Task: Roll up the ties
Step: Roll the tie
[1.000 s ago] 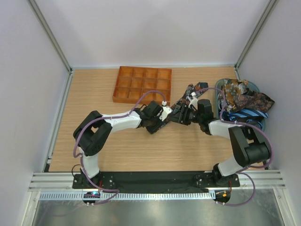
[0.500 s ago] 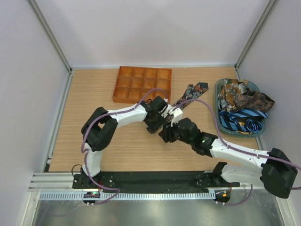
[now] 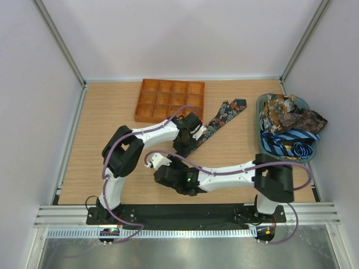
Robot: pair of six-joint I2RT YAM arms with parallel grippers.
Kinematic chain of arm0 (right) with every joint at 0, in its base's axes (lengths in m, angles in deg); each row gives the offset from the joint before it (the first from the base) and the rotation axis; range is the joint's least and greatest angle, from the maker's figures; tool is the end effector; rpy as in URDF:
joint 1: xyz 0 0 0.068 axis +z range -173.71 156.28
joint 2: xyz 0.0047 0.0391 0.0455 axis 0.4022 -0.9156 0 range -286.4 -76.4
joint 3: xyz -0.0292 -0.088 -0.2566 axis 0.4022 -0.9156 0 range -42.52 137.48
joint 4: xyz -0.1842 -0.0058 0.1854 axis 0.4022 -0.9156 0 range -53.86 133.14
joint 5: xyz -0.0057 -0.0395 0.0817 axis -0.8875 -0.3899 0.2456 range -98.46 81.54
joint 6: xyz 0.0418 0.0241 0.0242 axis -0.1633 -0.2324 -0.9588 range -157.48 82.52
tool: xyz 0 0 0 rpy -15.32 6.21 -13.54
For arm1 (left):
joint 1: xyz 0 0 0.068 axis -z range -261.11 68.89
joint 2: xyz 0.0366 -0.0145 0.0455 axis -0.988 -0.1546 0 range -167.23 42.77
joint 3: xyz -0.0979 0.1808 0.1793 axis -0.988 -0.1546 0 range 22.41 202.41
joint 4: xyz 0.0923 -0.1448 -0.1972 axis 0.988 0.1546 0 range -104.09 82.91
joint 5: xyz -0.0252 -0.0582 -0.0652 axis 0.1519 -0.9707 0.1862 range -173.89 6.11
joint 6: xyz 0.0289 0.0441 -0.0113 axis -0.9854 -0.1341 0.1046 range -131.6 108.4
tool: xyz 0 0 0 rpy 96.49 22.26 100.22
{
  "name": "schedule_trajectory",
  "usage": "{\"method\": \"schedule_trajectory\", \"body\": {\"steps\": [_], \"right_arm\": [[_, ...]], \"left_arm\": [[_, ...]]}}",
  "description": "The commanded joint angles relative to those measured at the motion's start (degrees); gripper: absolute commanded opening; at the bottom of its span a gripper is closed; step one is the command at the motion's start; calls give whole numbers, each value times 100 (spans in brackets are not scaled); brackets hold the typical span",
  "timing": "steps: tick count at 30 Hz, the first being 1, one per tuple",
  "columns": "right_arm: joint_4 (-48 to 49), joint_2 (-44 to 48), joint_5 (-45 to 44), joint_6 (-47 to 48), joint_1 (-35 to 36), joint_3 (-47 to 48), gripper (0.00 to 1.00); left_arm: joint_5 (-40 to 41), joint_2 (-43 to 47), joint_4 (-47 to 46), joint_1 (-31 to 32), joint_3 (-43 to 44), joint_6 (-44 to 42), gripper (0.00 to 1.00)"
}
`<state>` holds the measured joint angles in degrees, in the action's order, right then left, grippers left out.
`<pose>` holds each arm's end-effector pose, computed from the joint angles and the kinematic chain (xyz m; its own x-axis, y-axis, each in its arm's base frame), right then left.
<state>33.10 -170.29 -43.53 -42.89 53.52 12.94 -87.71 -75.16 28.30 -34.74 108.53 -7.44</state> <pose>0.0941 0.3227 0.1944 -0.2321 -0.6747 -0.7006 -0.6953 0.6188 -0.3656 0.2835 -0.3008 0.1632 -0.7155 0.6456 -0.2669 0.6846 0.7241 -0.0837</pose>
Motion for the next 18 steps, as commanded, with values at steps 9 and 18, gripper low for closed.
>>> {"method": "schedule_trajectory", "body": {"steps": [9, 18], "right_arm": [[-1983, -1991, -1871, 795, 3, 2055, 67], [-2582, -2784, -2311, 1015, 2, 2777, 70]], "left_arm": [[-375, -336, 893, -23, 158, 93, 24], [-418, -529, 1175, -31, 431, 128, 24]]}}
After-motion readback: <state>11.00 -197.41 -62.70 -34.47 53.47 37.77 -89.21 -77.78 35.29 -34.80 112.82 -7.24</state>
